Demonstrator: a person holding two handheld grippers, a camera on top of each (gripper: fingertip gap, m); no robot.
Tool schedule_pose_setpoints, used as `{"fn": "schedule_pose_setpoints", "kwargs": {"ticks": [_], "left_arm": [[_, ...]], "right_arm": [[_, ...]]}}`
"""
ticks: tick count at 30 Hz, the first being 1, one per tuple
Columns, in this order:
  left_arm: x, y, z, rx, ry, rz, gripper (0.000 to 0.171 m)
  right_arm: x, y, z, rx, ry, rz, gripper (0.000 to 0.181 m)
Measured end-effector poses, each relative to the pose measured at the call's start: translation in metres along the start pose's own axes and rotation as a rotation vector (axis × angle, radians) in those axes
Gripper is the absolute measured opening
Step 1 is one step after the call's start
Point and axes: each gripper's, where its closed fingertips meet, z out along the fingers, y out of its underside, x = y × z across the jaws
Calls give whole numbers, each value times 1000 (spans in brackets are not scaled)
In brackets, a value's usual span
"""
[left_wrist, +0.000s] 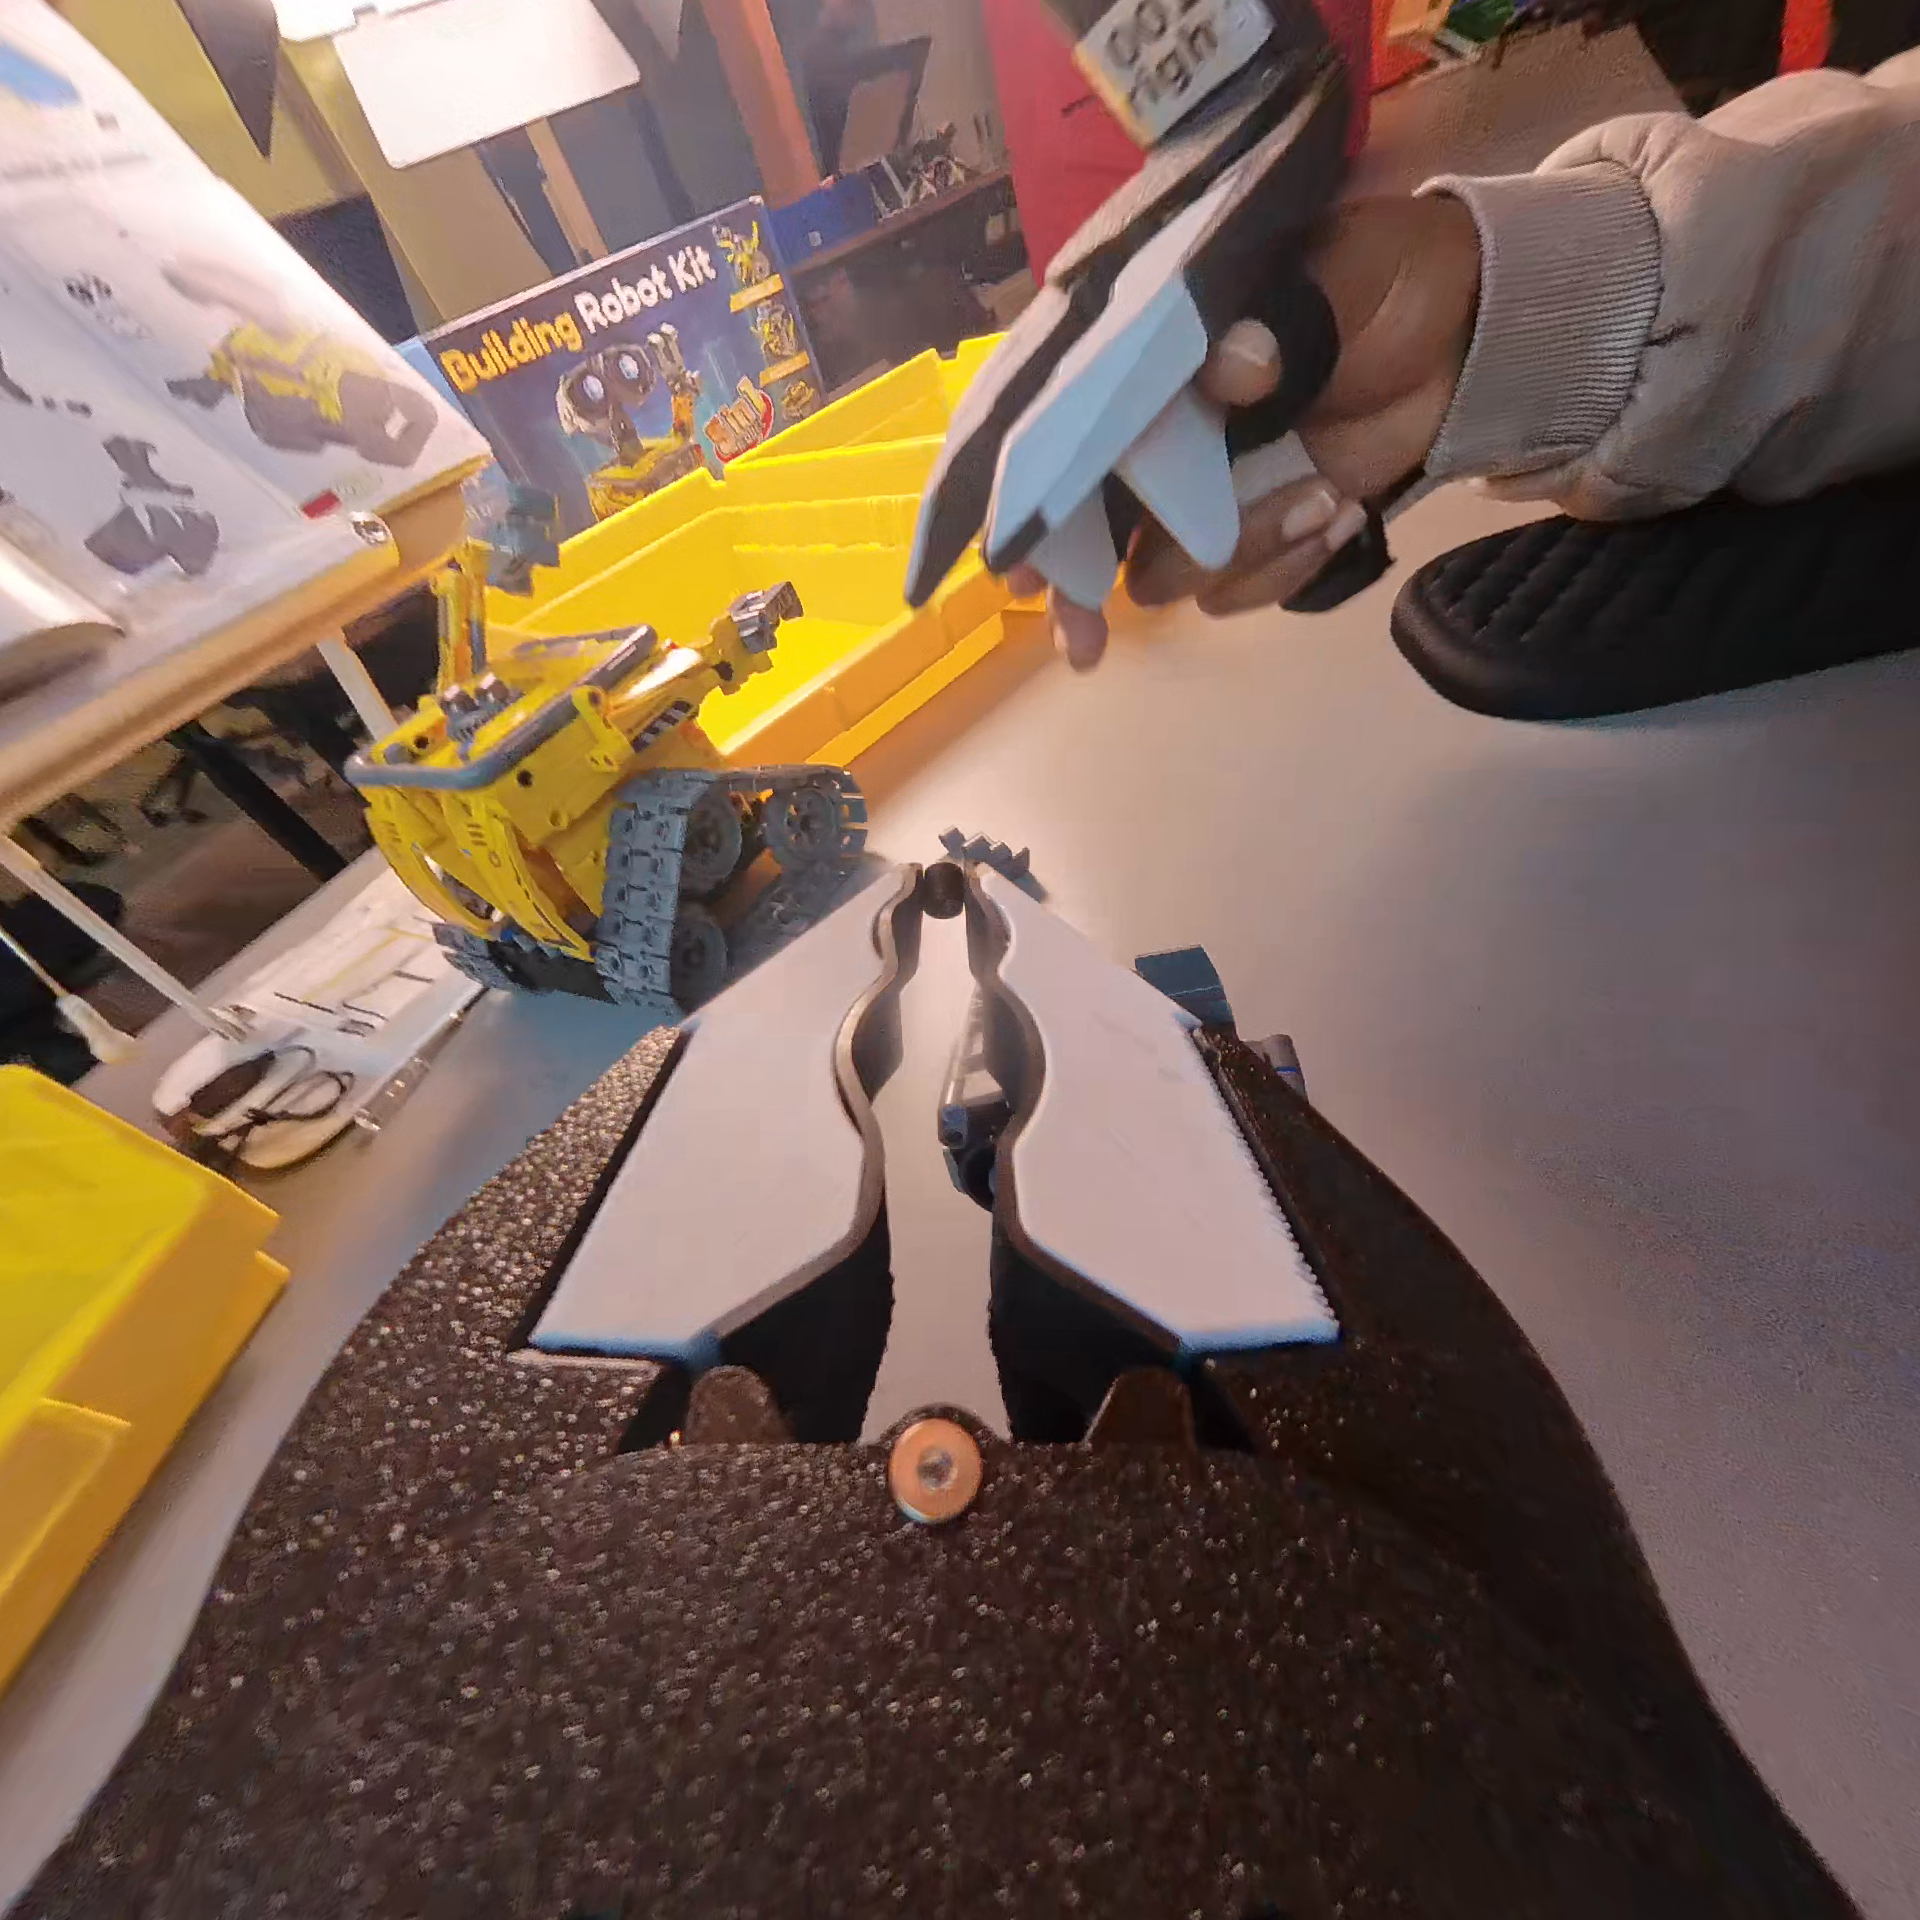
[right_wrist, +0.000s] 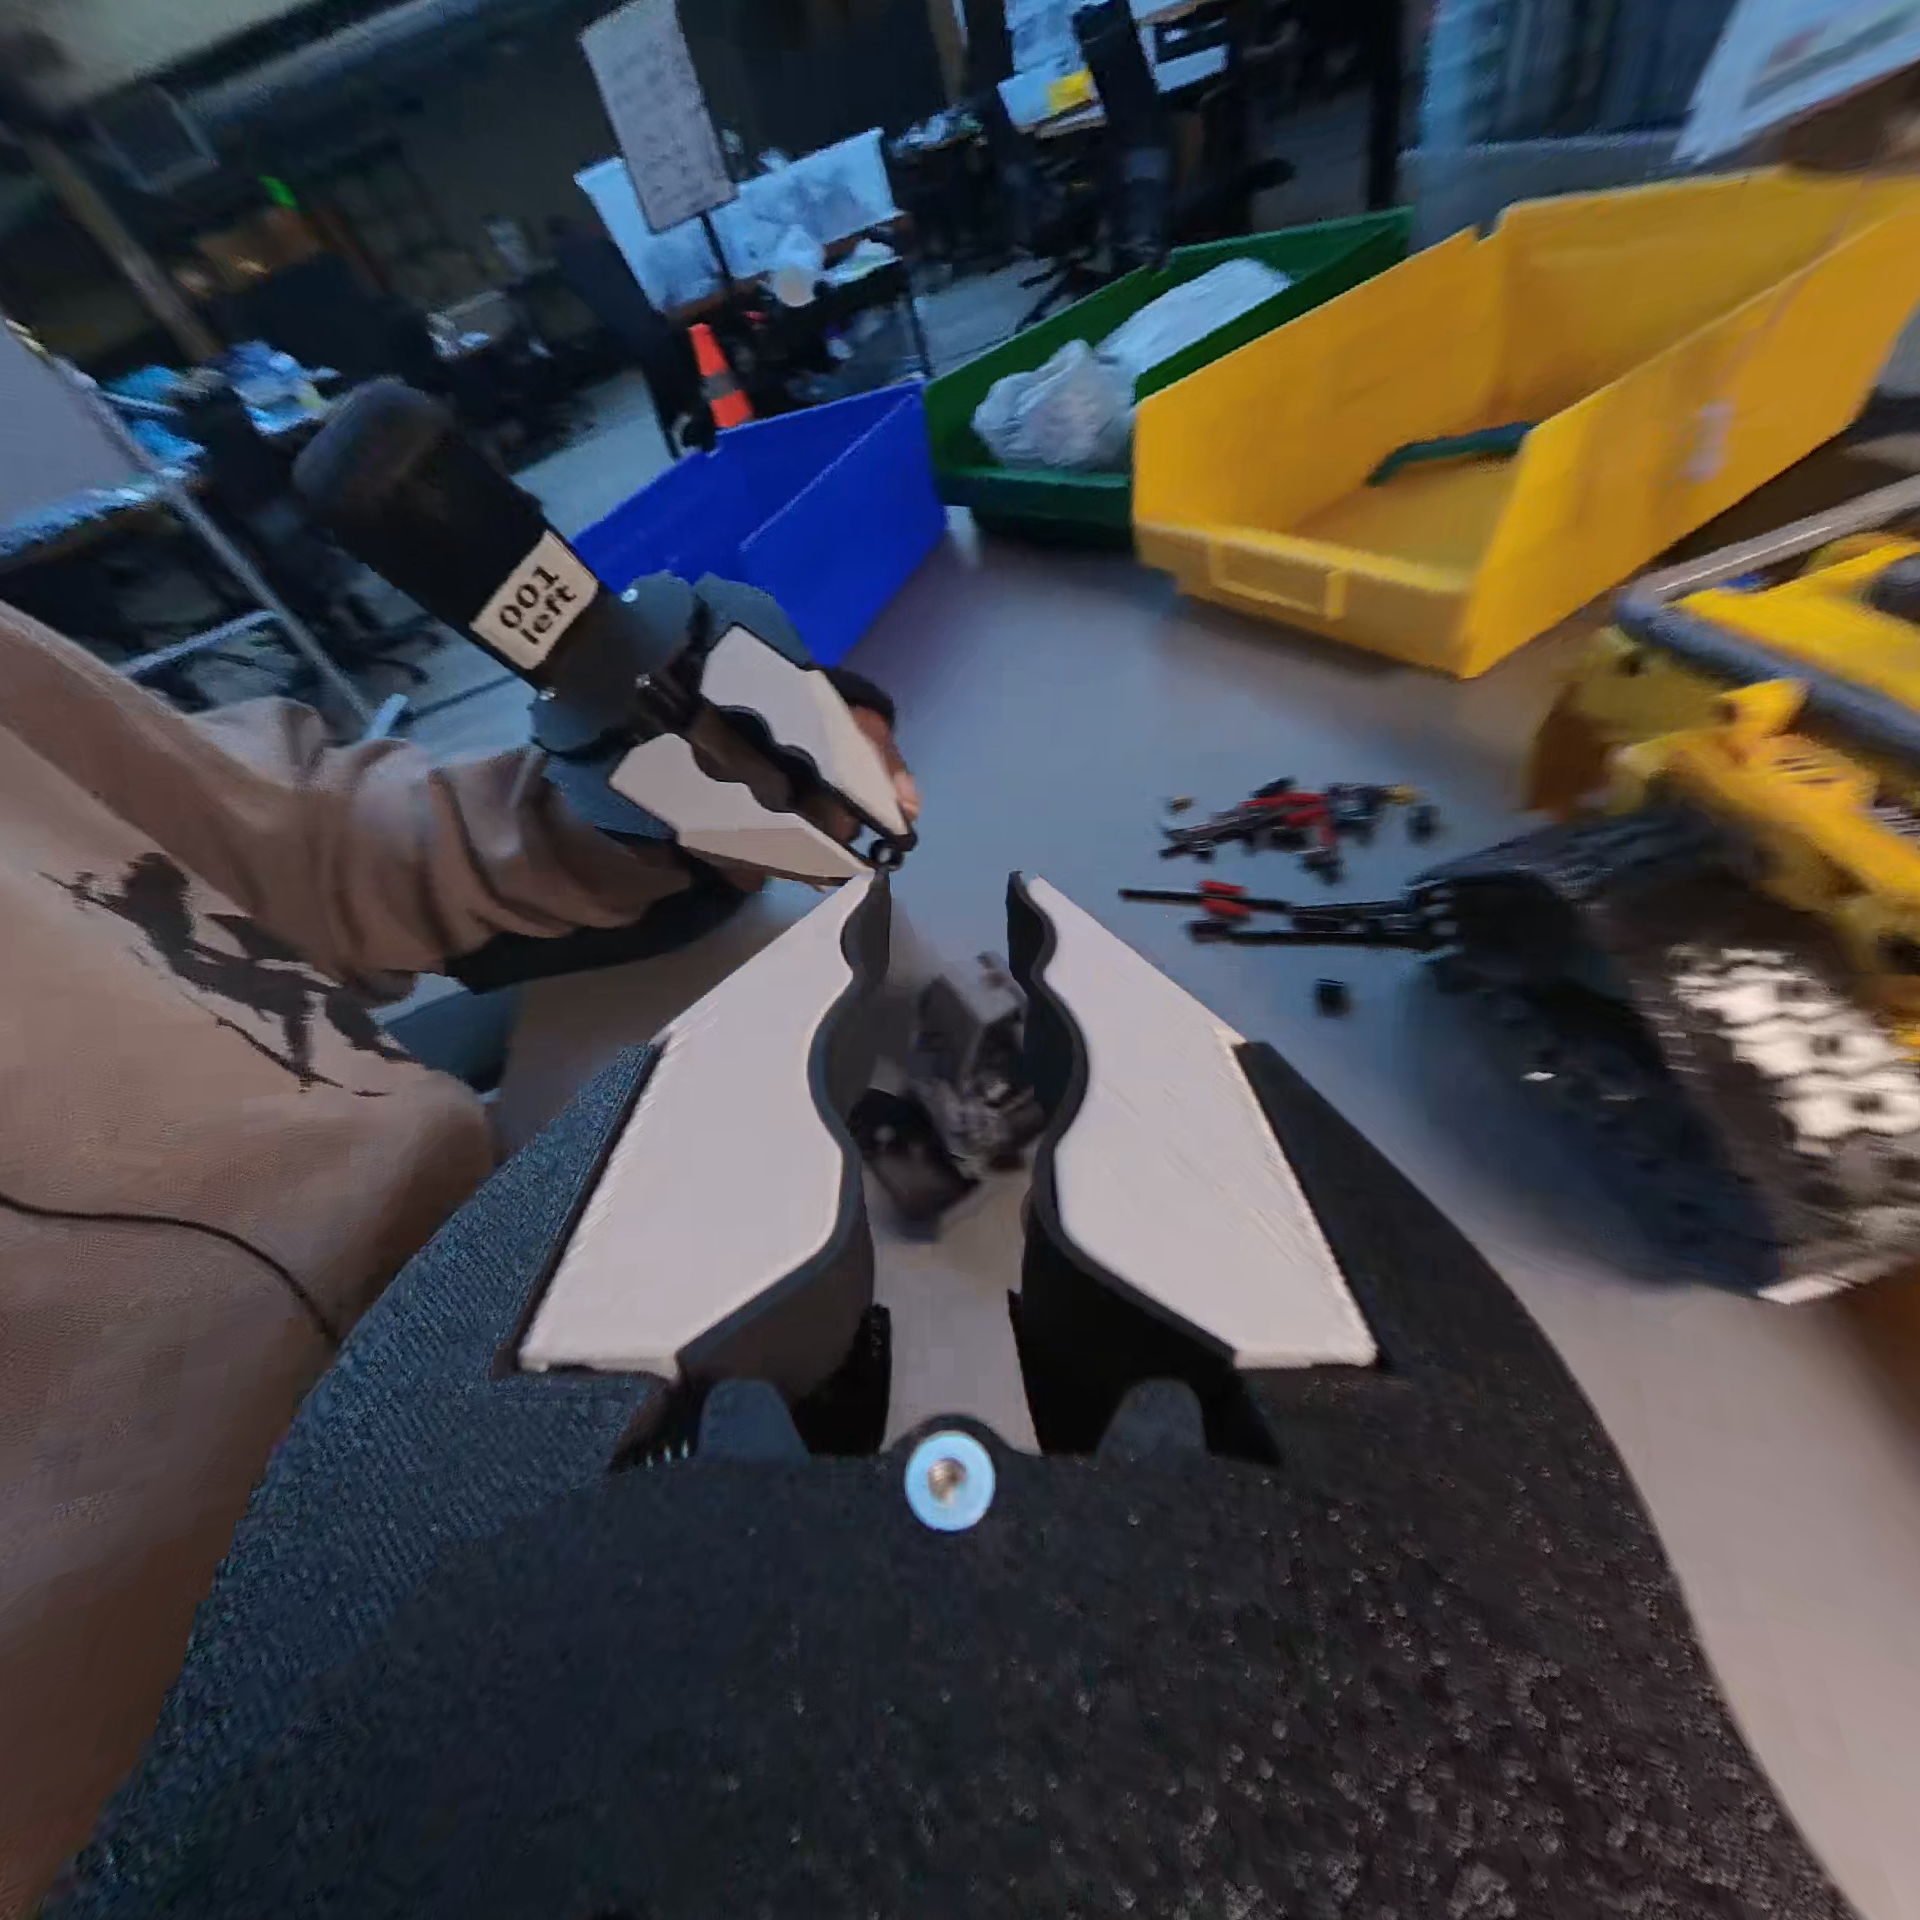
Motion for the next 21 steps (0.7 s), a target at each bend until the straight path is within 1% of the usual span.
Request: {"fn": "schedule_pose_setpoints", "kwargs": {"ticks": [3, 6, 9, 12, 16, 21], "left_arm": [[6, -8, -1, 21, -29, 109, 6], [9, -14, -3, 41, -52, 171, 6], [8, -12, -3, 27, -62, 192, 6], [9, -13, -3, 31, -58, 202, 6], [12, -10, -2, 21, -47, 208, 7], [13, -17, -4, 62, -17, 147, 5]], "right_arm": [[-22, 11, 32, -2, -127, 145, 22], [-30, 19, 47, -27, -203, 258, 22], [-30, 20, 50, -11, -227, 305, 18], [-31, 18, 50, 28, -265, 373, 8], [-30, 21, 49, 39, -291, 406, 7], [-32, 19, 45, 57, -348, 461, 7]]}}
